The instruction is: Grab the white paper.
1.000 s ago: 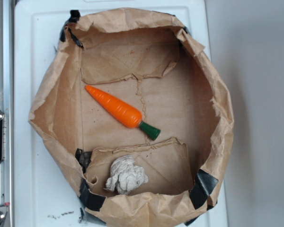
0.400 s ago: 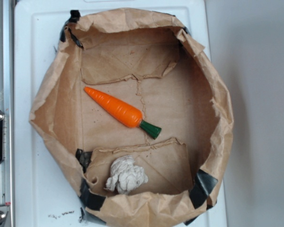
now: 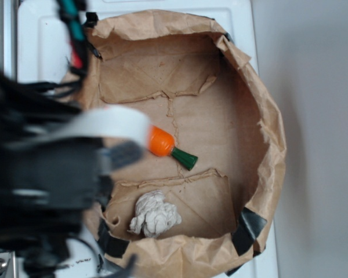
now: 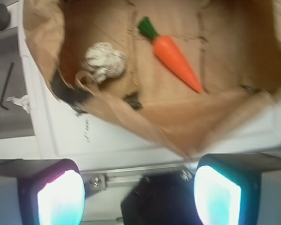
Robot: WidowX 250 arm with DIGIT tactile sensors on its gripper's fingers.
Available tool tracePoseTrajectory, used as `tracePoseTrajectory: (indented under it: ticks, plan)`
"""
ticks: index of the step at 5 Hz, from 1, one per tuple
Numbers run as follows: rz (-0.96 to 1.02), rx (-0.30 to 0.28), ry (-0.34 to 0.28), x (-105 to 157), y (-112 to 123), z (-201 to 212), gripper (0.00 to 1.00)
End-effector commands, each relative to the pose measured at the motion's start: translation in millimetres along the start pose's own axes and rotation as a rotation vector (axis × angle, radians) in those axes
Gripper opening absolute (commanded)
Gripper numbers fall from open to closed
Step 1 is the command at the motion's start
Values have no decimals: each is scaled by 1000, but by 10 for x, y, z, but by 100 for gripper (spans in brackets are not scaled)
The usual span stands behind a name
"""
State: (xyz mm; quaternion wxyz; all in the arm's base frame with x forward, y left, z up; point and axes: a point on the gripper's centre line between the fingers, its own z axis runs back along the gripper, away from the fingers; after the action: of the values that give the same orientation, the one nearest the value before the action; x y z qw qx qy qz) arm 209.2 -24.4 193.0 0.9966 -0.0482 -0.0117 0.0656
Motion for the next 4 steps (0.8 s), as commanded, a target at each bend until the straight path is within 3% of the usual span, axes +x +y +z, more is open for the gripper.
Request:
tracePoseTrajectory:
  ticks: [1, 2, 3, 4]
  plan:
    - [206, -72, -120, 564, 109, -134, 100]
    - [447, -88, -211, 706, 267, -160, 100]
    - [616, -151, -233, 725, 327, -279, 100]
    - [768, -121, -209, 689, 236, -430, 100]
